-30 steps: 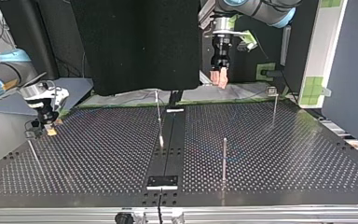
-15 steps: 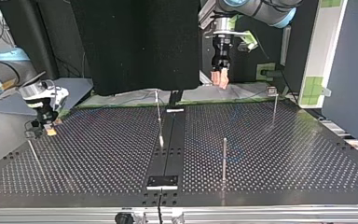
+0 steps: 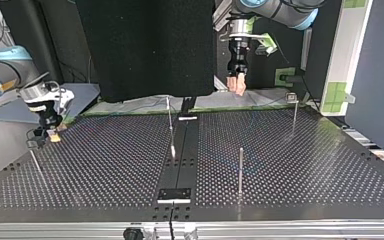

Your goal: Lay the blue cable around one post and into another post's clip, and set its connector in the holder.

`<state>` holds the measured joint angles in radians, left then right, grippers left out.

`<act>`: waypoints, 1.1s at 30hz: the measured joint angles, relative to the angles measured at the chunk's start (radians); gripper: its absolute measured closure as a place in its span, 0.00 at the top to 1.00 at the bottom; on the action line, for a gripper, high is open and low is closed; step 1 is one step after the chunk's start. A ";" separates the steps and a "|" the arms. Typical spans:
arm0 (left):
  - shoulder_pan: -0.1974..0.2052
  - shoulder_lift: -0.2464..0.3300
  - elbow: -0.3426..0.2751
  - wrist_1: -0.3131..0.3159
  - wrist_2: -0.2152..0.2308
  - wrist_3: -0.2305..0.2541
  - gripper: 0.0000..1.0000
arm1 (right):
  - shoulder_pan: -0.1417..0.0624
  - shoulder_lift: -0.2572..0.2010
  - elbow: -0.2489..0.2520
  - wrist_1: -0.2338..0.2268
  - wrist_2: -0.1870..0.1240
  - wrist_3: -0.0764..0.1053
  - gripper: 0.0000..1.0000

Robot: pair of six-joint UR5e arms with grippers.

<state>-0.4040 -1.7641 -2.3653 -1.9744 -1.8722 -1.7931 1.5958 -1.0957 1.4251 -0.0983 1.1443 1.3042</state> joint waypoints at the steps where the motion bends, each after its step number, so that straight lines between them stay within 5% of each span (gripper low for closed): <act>1: 0.000 0.000 0.000 0.000 0.000 0.000 1.00 | 0.000 -0.003 0.004 -0.001 0.001 0.000 1.00; 14: 0.000 0.000 0.000 0.000 0.000 -0.006 1.00 | 0.021 -0.087 0.091 -0.055 0.005 0.002 1.00; 17: -0.001 0.000 0.000 -0.005 0.001 -0.014 1.00 | 0.041 -0.111 0.120 -0.079 -0.013 0.010 1.00; 21: -0.002 0.000 0.000 -0.030 -0.001 -0.021 1.00 | 0.080 -0.133 0.161 -0.120 -0.020 0.042 1.00; 27: -0.001 0.000 -0.001 -0.078 -0.014 -0.009 1.00 | 0.140 -0.137 0.207 -0.164 0.029 0.085 1.00; 33: 0.000 0.000 -0.020 -0.133 -0.028 0.006 1.00 | 0.196 -0.137 0.244 -0.188 0.085 0.098 1.00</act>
<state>-0.4037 -1.7641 -2.3850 -2.1072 -1.8999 -1.7875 1.7922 -1.2329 1.6687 -0.2859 1.2290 1.4026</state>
